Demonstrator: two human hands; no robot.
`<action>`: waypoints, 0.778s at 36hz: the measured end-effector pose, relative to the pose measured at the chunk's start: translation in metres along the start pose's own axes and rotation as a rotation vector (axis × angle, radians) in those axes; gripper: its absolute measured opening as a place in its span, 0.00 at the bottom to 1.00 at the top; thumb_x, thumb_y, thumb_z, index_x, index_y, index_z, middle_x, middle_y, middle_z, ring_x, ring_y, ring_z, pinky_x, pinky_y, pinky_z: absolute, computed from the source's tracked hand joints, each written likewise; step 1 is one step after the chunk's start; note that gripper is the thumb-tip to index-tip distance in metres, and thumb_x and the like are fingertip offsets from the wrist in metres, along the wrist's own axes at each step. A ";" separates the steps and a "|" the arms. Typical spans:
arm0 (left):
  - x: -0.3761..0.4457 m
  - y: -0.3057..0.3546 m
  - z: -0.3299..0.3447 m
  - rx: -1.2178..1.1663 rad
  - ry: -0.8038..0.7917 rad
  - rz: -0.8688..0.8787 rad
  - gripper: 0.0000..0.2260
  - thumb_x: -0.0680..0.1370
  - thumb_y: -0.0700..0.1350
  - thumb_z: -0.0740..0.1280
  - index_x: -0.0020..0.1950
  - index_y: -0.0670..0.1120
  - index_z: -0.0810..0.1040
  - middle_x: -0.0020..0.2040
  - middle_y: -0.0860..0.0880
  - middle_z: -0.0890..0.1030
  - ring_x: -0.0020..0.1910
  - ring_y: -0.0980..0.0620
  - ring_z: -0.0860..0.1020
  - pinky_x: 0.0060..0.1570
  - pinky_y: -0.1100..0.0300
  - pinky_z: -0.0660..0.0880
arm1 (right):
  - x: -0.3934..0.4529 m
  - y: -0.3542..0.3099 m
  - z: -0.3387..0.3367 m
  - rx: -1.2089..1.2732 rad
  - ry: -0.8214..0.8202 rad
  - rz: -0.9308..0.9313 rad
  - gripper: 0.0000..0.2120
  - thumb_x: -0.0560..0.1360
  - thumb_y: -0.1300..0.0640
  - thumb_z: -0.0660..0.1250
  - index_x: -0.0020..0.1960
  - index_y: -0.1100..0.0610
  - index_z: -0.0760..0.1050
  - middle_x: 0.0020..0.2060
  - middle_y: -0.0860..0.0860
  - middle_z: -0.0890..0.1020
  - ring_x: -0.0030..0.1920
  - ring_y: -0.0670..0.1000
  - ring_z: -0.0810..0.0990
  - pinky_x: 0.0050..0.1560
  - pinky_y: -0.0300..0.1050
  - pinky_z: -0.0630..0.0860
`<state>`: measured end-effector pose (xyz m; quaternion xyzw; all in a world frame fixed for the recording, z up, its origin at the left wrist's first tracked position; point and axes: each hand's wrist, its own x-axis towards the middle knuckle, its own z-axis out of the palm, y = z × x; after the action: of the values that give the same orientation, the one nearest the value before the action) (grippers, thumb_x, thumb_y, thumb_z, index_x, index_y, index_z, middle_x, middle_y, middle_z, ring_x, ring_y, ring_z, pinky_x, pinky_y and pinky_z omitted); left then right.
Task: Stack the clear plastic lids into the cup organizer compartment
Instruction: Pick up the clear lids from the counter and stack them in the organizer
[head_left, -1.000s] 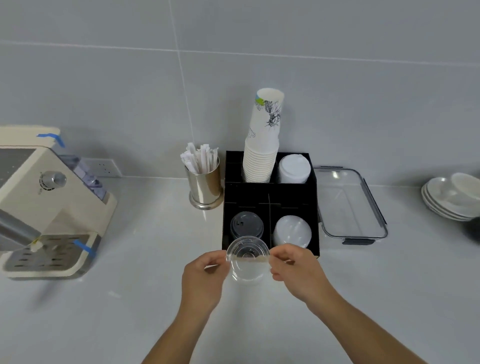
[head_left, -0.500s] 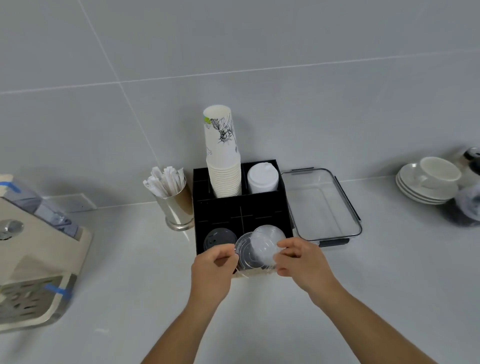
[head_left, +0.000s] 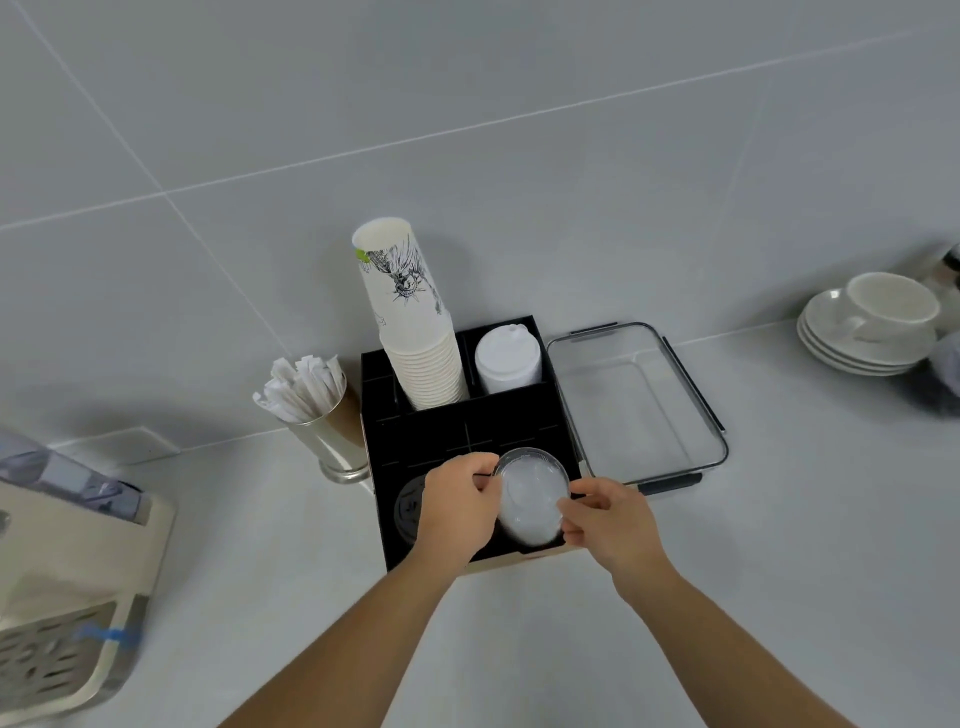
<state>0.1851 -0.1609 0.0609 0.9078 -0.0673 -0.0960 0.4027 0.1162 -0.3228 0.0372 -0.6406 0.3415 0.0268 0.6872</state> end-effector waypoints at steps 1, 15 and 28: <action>0.002 0.000 0.003 0.024 -0.013 0.010 0.11 0.75 0.36 0.66 0.37 0.50 0.76 0.35 0.51 0.77 0.35 0.55 0.76 0.43 0.60 0.75 | 0.002 0.001 0.000 0.003 0.004 0.007 0.07 0.72 0.66 0.73 0.49 0.59 0.80 0.36 0.58 0.83 0.32 0.52 0.82 0.40 0.51 0.85; 0.008 -0.007 0.015 0.261 -0.174 0.087 0.18 0.74 0.57 0.70 0.52 0.44 0.81 0.49 0.49 0.81 0.47 0.50 0.79 0.49 0.52 0.79 | 0.012 0.009 0.001 -0.027 0.027 0.027 0.10 0.73 0.66 0.72 0.41 0.52 0.79 0.37 0.59 0.84 0.36 0.53 0.84 0.34 0.38 0.82; 0.008 -0.015 0.024 0.342 -0.219 0.113 0.16 0.69 0.55 0.74 0.42 0.47 0.70 0.43 0.51 0.75 0.41 0.52 0.73 0.32 0.67 0.62 | 0.020 0.017 0.004 -0.208 0.050 -0.021 0.07 0.74 0.60 0.71 0.50 0.53 0.84 0.36 0.49 0.86 0.40 0.53 0.85 0.50 0.51 0.84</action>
<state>0.1881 -0.1694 0.0328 0.9418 -0.1769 -0.1583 0.2379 0.1247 -0.3241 0.0121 -0.7127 0.3469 0.0390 0.6084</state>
